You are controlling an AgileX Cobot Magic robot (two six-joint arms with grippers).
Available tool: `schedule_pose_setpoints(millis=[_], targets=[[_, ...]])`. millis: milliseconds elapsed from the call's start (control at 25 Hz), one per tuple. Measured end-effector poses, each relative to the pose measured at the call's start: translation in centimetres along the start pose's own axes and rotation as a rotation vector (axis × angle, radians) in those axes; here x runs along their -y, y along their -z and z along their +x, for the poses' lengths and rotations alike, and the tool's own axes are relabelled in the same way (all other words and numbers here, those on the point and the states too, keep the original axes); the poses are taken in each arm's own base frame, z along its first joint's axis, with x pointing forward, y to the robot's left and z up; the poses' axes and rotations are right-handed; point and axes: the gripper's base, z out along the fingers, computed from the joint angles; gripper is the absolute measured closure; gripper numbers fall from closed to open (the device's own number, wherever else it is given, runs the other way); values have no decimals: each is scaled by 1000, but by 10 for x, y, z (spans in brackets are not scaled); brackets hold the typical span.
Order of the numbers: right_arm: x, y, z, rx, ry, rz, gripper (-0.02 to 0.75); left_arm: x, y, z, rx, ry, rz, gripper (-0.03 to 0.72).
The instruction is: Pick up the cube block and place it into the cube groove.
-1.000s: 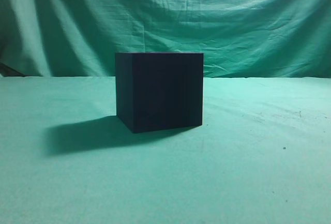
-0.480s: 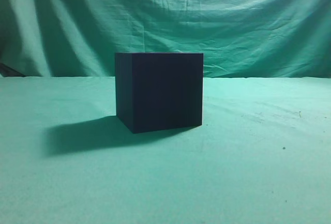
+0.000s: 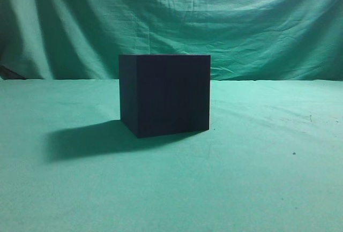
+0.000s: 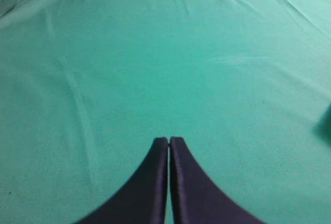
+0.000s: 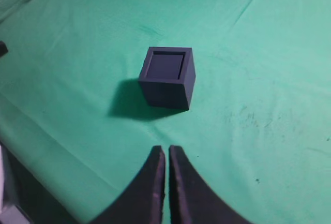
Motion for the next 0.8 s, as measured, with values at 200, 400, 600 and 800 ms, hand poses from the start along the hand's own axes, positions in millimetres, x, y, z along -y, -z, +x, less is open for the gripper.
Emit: schedule_pose_setpoints(millis=[200,400,600,800], targets=[[0,1,0,13,151,2,738,0,0,0,0,0,0,688],[3,2,1,47,178,32,738,0,0,0,0,0,0,688],[20,-9,25,222,79,224,738,0,0,0,0,0,0,688],[38,-31,60,364,7,416,738,0,0,0,0,0,0,688]])
